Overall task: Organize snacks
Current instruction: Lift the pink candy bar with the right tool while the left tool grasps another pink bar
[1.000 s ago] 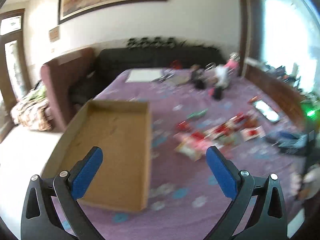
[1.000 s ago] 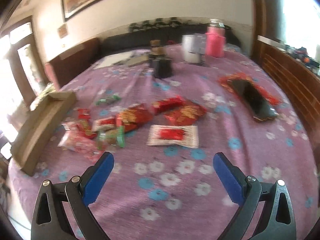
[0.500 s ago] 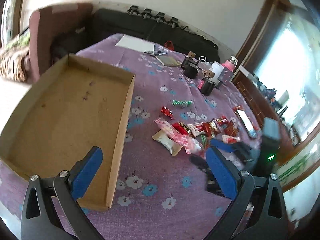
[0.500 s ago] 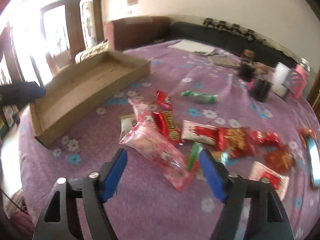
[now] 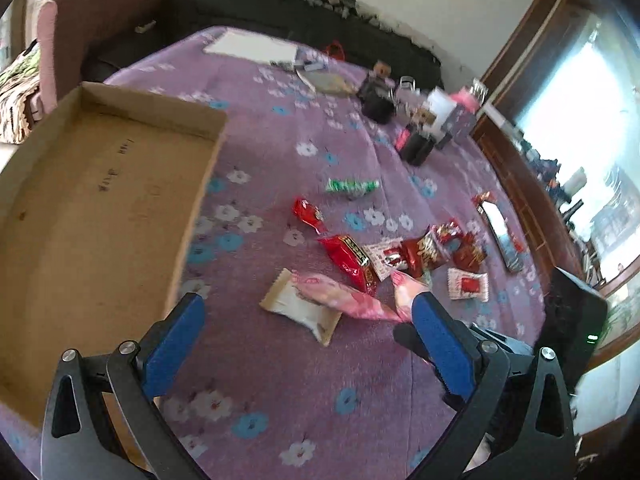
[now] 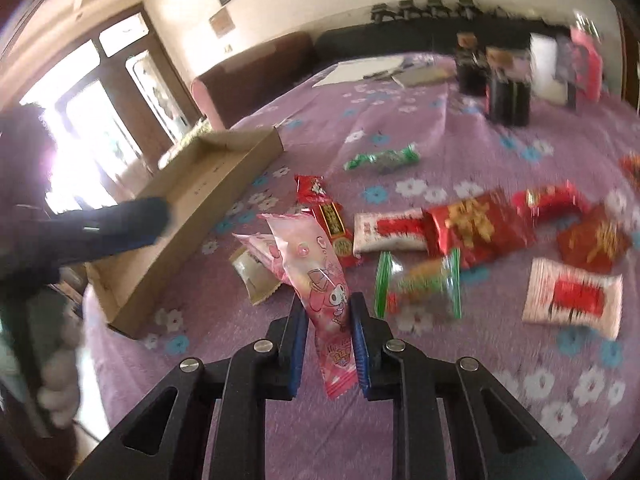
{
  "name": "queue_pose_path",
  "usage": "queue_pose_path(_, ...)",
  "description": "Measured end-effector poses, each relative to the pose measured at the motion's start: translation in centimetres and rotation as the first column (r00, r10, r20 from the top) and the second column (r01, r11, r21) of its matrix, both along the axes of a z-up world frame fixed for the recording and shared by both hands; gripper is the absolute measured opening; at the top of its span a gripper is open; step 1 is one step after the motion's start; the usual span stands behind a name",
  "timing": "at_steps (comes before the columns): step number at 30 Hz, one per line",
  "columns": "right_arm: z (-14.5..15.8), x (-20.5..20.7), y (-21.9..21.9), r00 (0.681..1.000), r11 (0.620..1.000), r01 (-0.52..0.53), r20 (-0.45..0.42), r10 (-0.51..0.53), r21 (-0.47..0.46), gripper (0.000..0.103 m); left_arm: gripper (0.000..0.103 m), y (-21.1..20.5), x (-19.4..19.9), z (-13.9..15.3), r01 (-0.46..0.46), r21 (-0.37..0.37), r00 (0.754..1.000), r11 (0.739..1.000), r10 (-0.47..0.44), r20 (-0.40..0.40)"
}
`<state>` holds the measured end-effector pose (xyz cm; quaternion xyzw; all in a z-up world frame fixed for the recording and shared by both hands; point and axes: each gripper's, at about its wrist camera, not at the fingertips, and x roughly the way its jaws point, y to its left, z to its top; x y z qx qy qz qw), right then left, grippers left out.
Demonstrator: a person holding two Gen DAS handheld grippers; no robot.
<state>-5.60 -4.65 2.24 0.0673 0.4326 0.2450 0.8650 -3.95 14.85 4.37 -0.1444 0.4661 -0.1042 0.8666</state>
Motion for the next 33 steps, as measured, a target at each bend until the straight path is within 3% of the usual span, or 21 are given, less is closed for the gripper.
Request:
queue_pose_path(3, 0.0, -0.6, -1.4, 0.999, 0.998, 0.019, -0.046, -0.016, 0.067, 0.021, 0.099, -0.8, 0.5, -0.9, 0.019, -0.007, 0.999, 1.0, -0.019, -0.049)
queue_pose_path(7, -0.3, -2.5, -3.5, 0.99, 0.978, -0.002, -0.138, 0.031, 0.207, 0.021, 0.099, -1.6, -0.4, -0.5, 0.057, -0.026, 0.998, 0.998, -0.058, -0.038)
queue_pose_path(9, -0.3, -3.8, -4.5, 0.986, 0.974, -0.001, -0.164, 0.039, 0.228, 0.021, 0.099, -2.1, -1.1, -0.2, 0.096, -0.026, 0.995, 0.995, -0.097, -0.029)
queue_pose_path(12, -0.2, -5.7, -6.1, 0.987, 0.984, 0.04, -0.162, -0.012, 0.171, 0.022, 0.099, -2.8, -1.8, 0.0, 0.132, -0.011, 0.991, 0.991, -0.132, -0.017)
queue_pose_path(16, 0.6, -6.8, -7.5, 0.988, 0.992, 0.125, -0.091, -0.124, 0.002, 0.025, 0.099, -3.9, -2.1, -0.3, 0.149, 0.002, 0.989, 0.989, -0.149, -0.023)
queue_pose_path(23, 0.1, -5.4, -7.8, 0.975, 0.981, 0.193, -0.11, -0.192, 0.001, 0.033, 0.099, -5.7, -1.6, -0.9, 0.146, 0.002, 0.988, 0.989, -0.146, -0.051)
queue_pose_path(26, 0.2, -4.3, -7.6, 0.97, 0.975, 0.221, -0.105, -0.219, 0.012, 0.033, 0.098, -6.6, -0.5, -2.3, 0.128, -0.001, 0.985, 0.992, -0.128, -0.113)
queue_pose_path(29, 0.5, -2.9, -7.7, 0.958, 0.963, 0.268, -0.108, -0.264, 0.025, 0.035, 0.091, -5.9, 1.1, -3.9, 0.068, -0.111, 0.978, 0.992, -0.088, -0.188)
queue_pose_path(31, 0.6, -1.9, -7.6, 0.95, 0.955, 0.295, -0.113, -0.291, 0.025, 0.036, 0.087, -5.8, 1.5, -3.6, 0.044, -0.118, 0.985, 0.992, -0.063, -0.163)
queue_pose_path(33, 0.4, -1.0, -7.4, 0.942, 0.947, 0.321, -0.111, -0.318, 0.011, 0.038, 0.062, -6.3, 1.9, -3.7, 0.06, -0.081, 0.984, 0.995, -0.073, -0.163)
